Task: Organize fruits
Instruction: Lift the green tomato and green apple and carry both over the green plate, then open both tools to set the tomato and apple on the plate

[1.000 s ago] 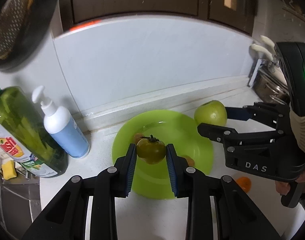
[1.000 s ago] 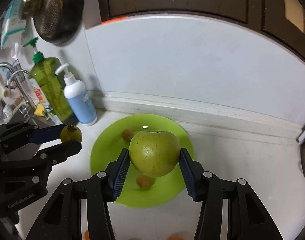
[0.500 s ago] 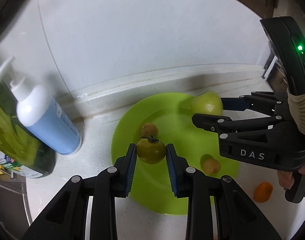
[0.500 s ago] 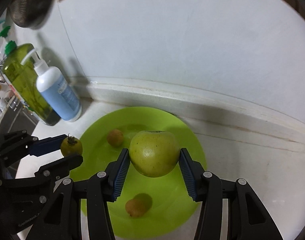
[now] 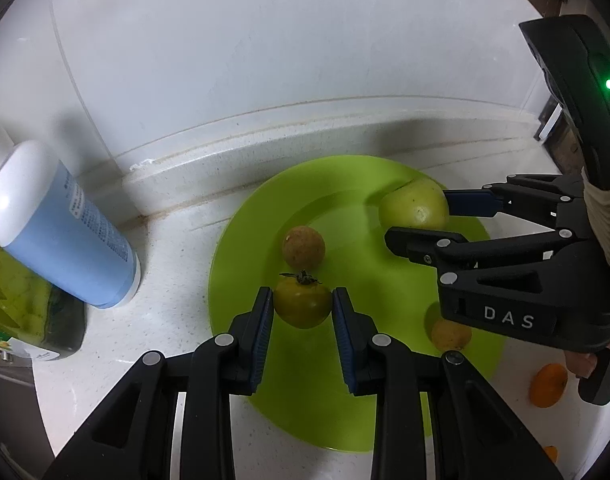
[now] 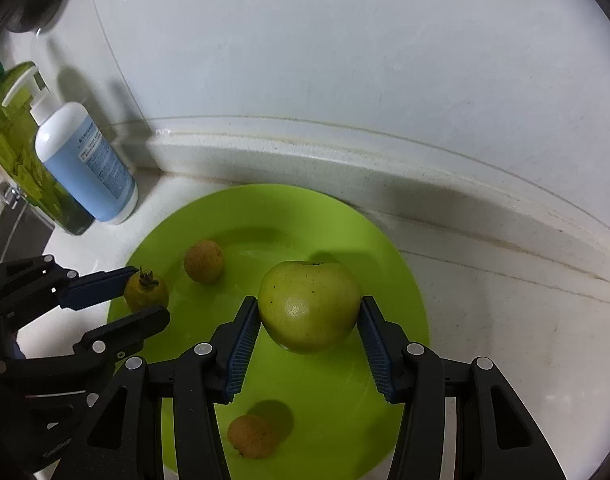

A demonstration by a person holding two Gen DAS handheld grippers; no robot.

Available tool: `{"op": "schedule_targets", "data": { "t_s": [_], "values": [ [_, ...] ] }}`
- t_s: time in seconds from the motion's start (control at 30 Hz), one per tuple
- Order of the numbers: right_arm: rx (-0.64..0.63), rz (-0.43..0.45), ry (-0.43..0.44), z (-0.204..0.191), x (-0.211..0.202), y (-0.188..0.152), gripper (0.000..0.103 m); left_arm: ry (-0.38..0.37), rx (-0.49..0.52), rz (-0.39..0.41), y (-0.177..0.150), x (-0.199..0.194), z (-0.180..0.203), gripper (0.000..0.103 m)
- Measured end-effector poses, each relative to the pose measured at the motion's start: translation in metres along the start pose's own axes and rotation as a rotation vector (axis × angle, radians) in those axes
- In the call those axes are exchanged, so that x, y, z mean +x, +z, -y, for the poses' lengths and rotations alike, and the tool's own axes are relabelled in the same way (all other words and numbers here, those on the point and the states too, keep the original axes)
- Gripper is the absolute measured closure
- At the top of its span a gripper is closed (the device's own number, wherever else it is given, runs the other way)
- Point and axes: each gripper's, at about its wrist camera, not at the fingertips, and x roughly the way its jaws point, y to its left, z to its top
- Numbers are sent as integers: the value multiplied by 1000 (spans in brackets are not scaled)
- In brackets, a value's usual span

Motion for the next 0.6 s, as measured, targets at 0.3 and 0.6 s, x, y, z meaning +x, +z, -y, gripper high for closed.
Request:
{"op": "schedule_targets", "data": {
  "t_s": [0.3, 0.6],
  "values": [
    [-4, -15, 2, 0, 6, -2, 52, 0, -9, -20, 4, 12, -1, 73],
    [-1, -8, 7, 1, 3, -4, 51, 8, -17, -8, 3, 14, -1, 70]
  ]
}}
